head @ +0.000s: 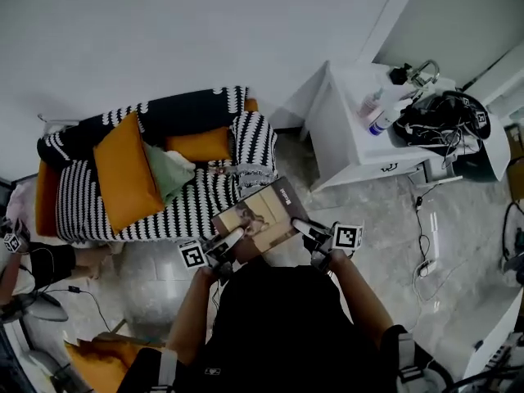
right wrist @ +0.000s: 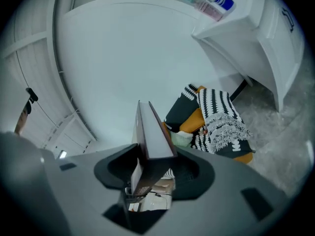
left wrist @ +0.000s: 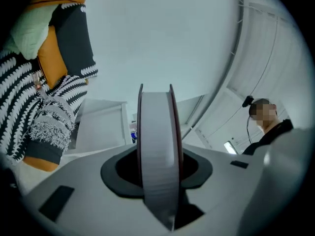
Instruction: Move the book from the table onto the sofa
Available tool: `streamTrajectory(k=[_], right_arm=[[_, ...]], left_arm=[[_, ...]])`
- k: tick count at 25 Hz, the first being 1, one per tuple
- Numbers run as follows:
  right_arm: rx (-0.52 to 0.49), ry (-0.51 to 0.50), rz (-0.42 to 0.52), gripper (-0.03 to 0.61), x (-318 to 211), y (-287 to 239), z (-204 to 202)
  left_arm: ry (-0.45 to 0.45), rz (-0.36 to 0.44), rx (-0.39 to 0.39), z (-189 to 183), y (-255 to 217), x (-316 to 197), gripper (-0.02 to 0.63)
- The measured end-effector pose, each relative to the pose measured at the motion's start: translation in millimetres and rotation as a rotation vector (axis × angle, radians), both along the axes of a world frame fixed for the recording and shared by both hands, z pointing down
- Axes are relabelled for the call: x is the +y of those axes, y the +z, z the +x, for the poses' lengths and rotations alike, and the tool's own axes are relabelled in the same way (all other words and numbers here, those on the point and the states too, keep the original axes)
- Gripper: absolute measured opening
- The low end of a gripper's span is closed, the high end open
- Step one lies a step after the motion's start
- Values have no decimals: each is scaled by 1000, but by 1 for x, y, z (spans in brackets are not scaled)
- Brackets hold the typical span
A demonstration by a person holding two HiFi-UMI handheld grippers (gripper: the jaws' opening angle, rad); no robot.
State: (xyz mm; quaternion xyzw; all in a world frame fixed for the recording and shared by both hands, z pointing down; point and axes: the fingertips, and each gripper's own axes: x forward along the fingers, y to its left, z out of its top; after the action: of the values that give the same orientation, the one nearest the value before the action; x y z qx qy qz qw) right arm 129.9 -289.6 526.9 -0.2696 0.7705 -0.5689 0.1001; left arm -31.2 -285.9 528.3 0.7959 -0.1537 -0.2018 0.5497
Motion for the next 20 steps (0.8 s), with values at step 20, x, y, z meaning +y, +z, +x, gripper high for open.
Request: streamTrajectory(k=[20], right_arm=[[19,-39,-162,185,-43,71,-3]], left_arm=[[62,-202,-234,-2,89,-28,178]])
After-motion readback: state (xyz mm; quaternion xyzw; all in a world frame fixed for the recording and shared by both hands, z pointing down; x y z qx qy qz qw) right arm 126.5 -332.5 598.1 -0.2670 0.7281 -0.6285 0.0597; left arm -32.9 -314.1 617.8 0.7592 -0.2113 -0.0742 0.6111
